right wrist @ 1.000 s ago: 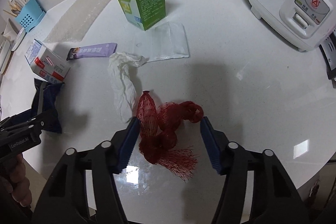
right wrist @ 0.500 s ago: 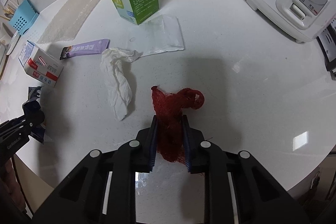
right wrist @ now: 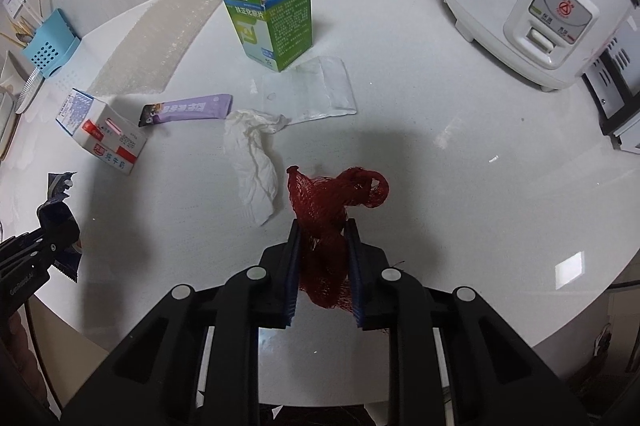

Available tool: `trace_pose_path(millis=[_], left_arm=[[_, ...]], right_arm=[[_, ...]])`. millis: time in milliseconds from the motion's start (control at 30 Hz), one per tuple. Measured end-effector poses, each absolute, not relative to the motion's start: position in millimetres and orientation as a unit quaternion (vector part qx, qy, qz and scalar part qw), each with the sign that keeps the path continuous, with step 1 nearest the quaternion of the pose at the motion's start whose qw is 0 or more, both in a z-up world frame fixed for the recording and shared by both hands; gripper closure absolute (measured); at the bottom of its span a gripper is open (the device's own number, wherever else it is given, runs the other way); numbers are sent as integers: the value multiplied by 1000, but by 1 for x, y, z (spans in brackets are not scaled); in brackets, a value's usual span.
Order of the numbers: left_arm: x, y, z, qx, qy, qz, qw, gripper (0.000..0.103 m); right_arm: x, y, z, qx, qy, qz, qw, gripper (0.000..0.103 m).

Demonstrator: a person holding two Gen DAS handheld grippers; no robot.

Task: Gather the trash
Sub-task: 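Lift the blue bag and red net and carry both over the wastebasket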

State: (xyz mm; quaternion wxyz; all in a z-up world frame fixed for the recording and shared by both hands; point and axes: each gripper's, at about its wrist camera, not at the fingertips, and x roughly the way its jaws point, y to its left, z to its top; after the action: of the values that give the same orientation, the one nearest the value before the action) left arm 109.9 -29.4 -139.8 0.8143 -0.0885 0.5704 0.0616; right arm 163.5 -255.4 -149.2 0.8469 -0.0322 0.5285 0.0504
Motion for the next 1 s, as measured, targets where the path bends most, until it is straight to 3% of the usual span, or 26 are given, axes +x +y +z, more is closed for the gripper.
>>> trace_pose_path(millis=[1000], left_arm=[[-3, 14, -95, -23, 524, -50, 850, 71]], right_arm=[[-2, -165, -117, -24, 467, 50, 883, 84]])
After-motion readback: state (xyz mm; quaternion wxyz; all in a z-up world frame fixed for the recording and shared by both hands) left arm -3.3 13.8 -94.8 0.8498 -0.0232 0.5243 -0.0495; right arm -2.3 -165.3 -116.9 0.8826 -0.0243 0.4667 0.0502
